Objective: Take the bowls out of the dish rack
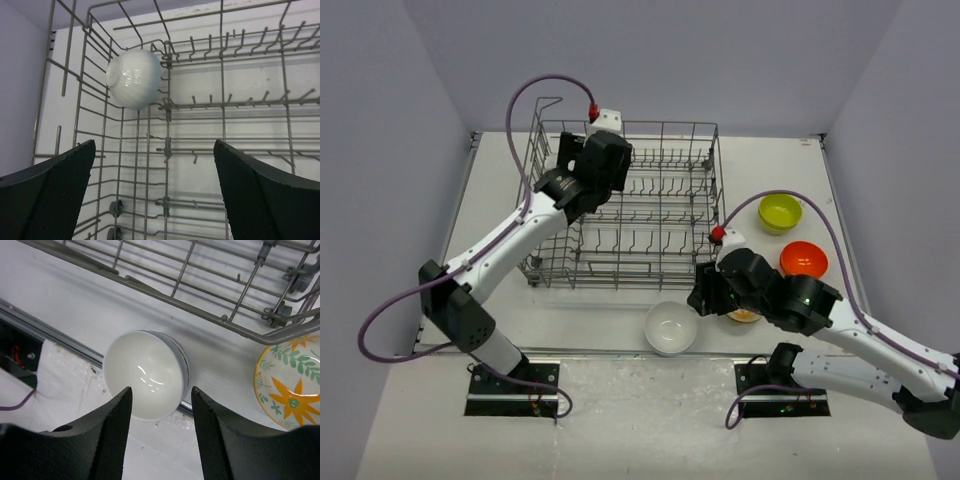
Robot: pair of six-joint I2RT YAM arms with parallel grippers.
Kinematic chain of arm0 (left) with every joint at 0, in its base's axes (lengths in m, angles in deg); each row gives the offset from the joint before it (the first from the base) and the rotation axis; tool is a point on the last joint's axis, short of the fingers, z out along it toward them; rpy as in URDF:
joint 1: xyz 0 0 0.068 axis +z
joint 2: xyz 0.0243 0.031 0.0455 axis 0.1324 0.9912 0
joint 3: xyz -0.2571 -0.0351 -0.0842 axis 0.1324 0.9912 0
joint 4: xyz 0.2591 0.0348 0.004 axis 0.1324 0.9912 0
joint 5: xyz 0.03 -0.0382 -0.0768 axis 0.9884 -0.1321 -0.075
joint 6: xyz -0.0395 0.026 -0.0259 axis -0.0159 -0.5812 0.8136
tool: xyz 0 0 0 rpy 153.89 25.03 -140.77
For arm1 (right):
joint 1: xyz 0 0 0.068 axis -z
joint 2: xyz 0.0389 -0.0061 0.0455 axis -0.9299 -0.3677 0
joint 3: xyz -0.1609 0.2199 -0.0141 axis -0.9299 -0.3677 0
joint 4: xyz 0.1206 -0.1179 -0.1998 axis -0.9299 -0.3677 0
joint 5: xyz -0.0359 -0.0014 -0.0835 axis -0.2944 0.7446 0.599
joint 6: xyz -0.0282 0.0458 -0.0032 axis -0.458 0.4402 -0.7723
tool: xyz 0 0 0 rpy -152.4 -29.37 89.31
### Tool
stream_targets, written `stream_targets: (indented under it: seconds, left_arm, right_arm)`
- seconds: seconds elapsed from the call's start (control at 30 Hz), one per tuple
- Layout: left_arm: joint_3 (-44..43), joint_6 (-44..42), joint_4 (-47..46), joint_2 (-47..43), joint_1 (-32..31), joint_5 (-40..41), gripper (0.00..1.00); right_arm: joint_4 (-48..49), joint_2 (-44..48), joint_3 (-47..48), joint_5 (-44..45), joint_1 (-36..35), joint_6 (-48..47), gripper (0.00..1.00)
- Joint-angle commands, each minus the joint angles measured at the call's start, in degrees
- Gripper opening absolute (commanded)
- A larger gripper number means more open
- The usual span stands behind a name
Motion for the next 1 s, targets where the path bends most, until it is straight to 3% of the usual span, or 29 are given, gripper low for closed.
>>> stream_targets:
  seconds: [0.0,0.13,0.4,0.73,0.97]
  left_arm:
    - [-8.83,-6.18,1.75,7.53,2.18,6.01,1.00]
    - [-22.52,-11.65,5.35,20.10,4.80,12.44,1.00]
    - [-33.10,-22.02,2.11,35.58,7.89,15.61,1.00]
    - [-37.59,-22.03,2.46,45.60,10.26,19.64,1.00]
    - [-36.99,-23.87,-0.17,47.89,10.96,21.85,1.00]
  right_arm:
    - [-3.26,3.76,3.90,2.22,-0.14,-2.22,0.53]
    - [-4.06,6.93,4.78,1.69,-0.14,-3.54,0.54]
    - [-3.71,10.36,2.77,1.43,-0.14,-4.95,0.56]
    - [0.15,8.52,0.39,-1.47,-0.14,-6.70,0.57]
    - [1.48,6.41,0.74,-1.56,-0.14,-7.94,0.58]
